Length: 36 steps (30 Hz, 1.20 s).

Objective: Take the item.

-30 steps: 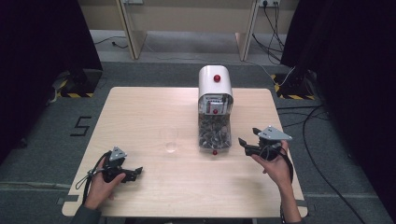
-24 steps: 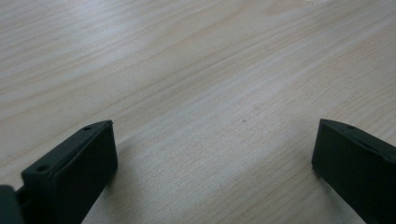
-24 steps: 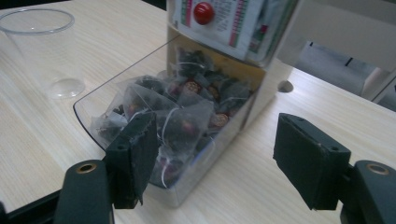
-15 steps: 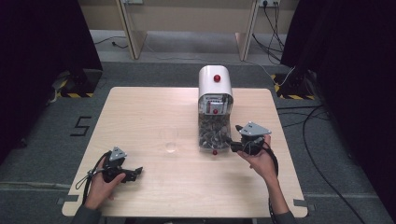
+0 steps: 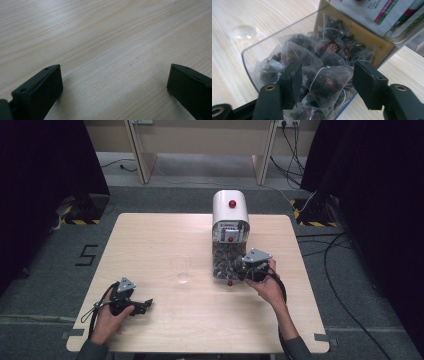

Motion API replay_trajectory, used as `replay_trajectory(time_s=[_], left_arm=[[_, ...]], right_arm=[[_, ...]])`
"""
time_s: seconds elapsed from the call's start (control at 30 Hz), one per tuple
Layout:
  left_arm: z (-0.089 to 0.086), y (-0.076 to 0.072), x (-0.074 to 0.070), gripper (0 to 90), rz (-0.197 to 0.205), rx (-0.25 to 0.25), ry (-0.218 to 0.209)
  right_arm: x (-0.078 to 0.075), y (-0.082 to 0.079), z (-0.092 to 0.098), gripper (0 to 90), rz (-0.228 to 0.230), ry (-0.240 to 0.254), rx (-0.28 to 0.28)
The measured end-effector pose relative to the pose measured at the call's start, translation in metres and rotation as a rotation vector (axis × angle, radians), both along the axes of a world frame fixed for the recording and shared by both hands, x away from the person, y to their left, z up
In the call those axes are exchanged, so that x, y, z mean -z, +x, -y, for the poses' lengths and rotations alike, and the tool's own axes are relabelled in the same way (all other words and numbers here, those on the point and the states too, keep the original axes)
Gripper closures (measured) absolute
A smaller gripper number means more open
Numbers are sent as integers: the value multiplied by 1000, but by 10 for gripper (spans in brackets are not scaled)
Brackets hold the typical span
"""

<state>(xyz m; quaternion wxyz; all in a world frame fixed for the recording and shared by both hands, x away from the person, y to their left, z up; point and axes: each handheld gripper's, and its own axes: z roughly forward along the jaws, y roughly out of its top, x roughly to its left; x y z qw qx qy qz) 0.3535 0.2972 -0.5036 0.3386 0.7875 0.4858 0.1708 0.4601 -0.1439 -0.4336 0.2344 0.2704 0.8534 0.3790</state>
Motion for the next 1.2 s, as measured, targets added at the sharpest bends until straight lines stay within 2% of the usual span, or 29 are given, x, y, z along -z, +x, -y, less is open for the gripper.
replay_trajectory(time_s=[0.1, 0.2, 0.33, 0.43, 0.57, 0.73, 0.9, 1.0, 1.2], left_arm=[[0, 0, 0, 0, 0, 0, 0], [0, 0, 0, 0, 1, 0, 1], [0, 0, 0, 0, 4, 1, 2], [0, 0, 0, 0, 4, 1, 2], [0, 0, 0, 0, 1, 0, 2], [0, 0, 0, 0, 2, 1, 2], [0, 0, 0, 0, 1, 1, 2], [0, 0, 0, 0, 1, 1, 2], [0, 0, 0, 0, 1, 0, 2]], right_arm=[[4, 3, -3, 425, 3, -19, -4], [8, 7, -4, 441, -14, -31, -2], [12, 8, -8, 460, -21, -42, -23], [16, 7, -10, 538, -11, -61, -23], [18, 6, -9, 661, -8, -48, -27], [12, 3, -7, 769, 4, -20, -23], [0, -2, -3, 791, 36, 25, -19], [-8, -4, 1, 801, 73, 61, -24], [-15, -5, 4, 810, 92, 95, -16]])
